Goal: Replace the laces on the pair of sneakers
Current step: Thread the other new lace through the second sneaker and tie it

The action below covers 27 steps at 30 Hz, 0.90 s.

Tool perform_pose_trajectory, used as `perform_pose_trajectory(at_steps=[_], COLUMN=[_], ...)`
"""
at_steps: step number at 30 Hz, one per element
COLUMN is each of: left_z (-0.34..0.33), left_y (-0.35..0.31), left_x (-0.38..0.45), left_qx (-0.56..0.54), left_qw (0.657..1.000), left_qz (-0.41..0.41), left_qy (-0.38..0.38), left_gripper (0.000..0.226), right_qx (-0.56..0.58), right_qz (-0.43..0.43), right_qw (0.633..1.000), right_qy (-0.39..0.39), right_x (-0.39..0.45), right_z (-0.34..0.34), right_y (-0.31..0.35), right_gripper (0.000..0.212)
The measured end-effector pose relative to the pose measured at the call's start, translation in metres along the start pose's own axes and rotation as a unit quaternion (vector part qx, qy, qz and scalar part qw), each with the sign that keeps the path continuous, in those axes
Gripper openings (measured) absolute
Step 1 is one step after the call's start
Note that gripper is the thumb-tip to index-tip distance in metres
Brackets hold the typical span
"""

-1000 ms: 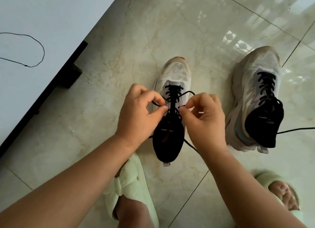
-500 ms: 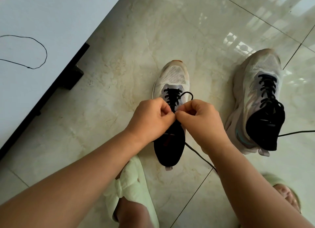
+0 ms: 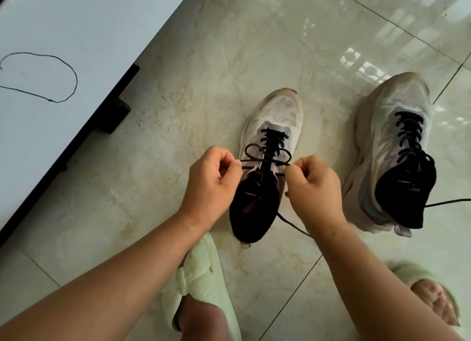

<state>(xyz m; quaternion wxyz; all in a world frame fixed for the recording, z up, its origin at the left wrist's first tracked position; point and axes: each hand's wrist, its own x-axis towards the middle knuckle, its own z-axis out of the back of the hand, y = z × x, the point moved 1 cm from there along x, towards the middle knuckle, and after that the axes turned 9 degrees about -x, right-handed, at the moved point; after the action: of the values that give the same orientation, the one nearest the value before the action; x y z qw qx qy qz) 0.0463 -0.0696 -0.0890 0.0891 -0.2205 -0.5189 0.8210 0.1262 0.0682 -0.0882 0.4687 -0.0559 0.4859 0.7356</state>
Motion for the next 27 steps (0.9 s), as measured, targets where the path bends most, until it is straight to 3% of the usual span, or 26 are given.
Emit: perform_pose_trajectory(at_steps=[4, 10, 17, 20, 24, 27], left_z=[0.0, -0.003, -0.004, -0.005, -0.002, 0.001], left_y=[-0.008, -0.023, -0.018, -0.014, -0.007, -0.005], left_x=[0.007, 0.024, 0.017, 0.014, 0.011, 0.01], left_qx=[0.0, 0.128, 0.118, 0.057, -0.052, -0.053], left_qw=[0.999, 0.98, 0.978, 0.991, 0.997, 0.996], left_qz=[-0.007, -0.109, -0.159, -0.119, 0.007, 0.024], left_qy=[0.034, 0.105, 0.069, 0.027, -0.047, -0.068], left_gripper=[0.013, 0.013, 0.005, 0.006, 0.023, 0.018], right_qx=[0.025, -0.01, -0.115, -0.163, -0.04, 0.036], right_qz=[0.026, 0.103, 0.163, 0.175, 0.091, 0.034], right_qw=[0.999, 0.995, 0.979, 0.969, 0.992, 0.993], right_qy=[-0.003, -0.007, -0.037, -0.053, -0.081, -0.104], right_x=[-0.006, -0.006, -0.003, -0.002, -0.005, -0.009], right_z=[-0.002, -0.002, -0.004, -0.005, -0.002, -0.002], right_y=[-0.002, 0.007, 0.011, 0.01, 0.002, -0.002], right_gripper=[0.01, 0.017, 0.008, 0.007, 0.015, 0.022])
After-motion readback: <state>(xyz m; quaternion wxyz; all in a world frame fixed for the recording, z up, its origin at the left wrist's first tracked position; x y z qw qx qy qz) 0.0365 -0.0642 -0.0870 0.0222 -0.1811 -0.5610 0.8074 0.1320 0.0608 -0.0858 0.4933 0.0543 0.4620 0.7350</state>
